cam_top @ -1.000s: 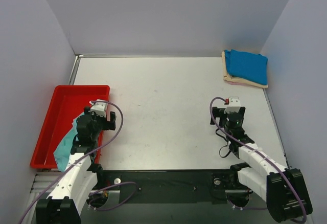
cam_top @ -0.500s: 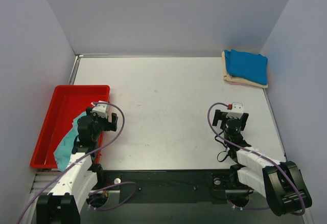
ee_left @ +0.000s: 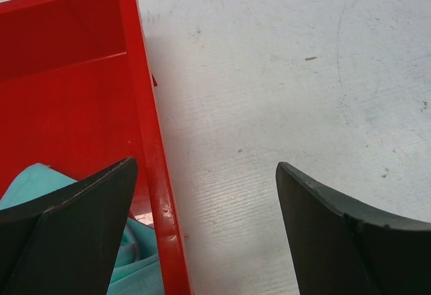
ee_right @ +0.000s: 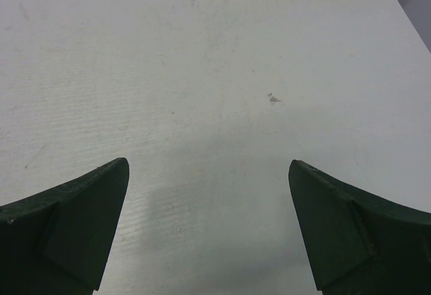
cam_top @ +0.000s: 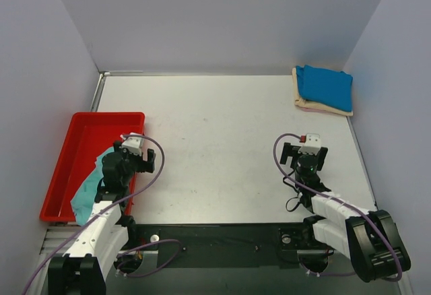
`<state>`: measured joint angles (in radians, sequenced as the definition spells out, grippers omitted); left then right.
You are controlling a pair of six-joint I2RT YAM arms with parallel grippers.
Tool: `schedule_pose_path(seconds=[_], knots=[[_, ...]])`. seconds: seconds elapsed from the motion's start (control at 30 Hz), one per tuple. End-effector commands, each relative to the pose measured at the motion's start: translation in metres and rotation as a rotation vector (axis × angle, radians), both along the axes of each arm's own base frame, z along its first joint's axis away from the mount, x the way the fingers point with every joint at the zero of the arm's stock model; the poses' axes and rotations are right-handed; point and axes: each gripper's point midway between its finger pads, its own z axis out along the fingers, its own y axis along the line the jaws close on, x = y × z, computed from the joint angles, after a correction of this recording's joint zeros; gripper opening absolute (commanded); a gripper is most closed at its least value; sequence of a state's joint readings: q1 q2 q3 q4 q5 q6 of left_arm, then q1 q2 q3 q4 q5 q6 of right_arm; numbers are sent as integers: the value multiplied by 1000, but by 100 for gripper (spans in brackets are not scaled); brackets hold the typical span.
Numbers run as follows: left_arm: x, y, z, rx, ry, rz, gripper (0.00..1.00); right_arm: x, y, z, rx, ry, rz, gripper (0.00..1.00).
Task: Fold and stack the t-shirts
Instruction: Put the neatly folded tshirt into the corner of the board with the right arm
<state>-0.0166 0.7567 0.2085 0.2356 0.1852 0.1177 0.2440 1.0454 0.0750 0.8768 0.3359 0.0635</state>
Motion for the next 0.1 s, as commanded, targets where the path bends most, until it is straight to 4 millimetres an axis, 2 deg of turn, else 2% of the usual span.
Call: schedule_pose_path(seconds=[0.0, 0.07], knots=[[4, -6, 11, 4, -42, -45, 95, 16, 5, 25, 27, -79, -7, 100], [4, -6, 13, 0, -40, -46, 95, 17, 5, 25, 26, -76, -9, 100]])
